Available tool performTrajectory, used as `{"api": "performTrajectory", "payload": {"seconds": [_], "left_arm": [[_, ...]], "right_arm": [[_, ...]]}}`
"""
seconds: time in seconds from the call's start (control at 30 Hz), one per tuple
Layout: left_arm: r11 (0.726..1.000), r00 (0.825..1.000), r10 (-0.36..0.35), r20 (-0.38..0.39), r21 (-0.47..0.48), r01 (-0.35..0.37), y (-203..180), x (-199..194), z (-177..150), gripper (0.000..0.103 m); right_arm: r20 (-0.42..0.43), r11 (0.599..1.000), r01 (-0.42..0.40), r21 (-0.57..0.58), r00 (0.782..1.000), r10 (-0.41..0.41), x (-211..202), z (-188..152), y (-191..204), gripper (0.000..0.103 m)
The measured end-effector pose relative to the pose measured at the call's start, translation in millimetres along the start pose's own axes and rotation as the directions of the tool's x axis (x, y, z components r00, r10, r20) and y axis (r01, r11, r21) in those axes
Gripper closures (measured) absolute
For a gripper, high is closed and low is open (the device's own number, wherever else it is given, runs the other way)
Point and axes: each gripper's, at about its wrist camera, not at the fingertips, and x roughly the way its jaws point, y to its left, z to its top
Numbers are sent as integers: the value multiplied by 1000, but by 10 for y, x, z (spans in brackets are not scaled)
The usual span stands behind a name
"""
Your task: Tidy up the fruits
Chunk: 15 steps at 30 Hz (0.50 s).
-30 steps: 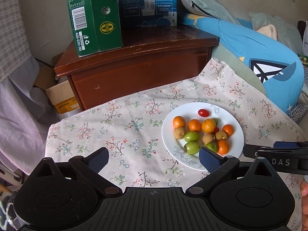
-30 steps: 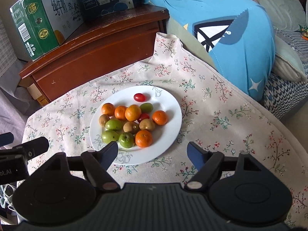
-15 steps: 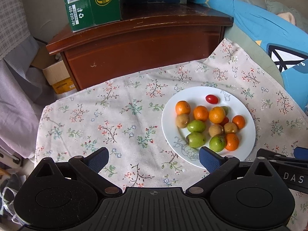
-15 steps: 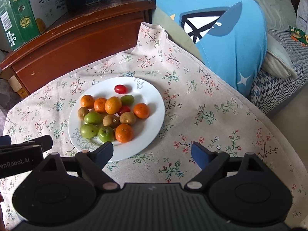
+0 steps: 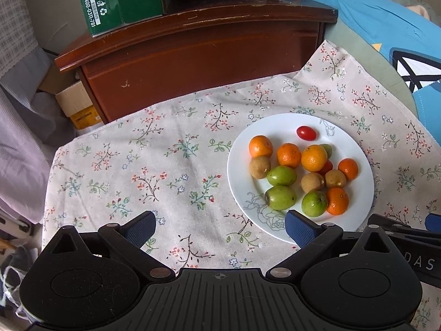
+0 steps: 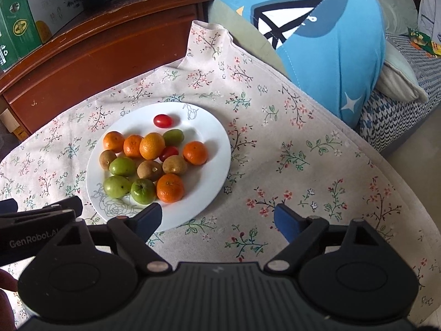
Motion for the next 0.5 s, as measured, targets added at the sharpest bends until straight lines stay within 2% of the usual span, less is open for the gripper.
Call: {"api": "performTrajectory", "payload": {"seconds": [0.5], "left_arm": [[1000,999,17,-27,16,-17,-28,112,2,2]], "right_arm": [[0,999,40,-21,999,-40,119,18,22,15]]}}
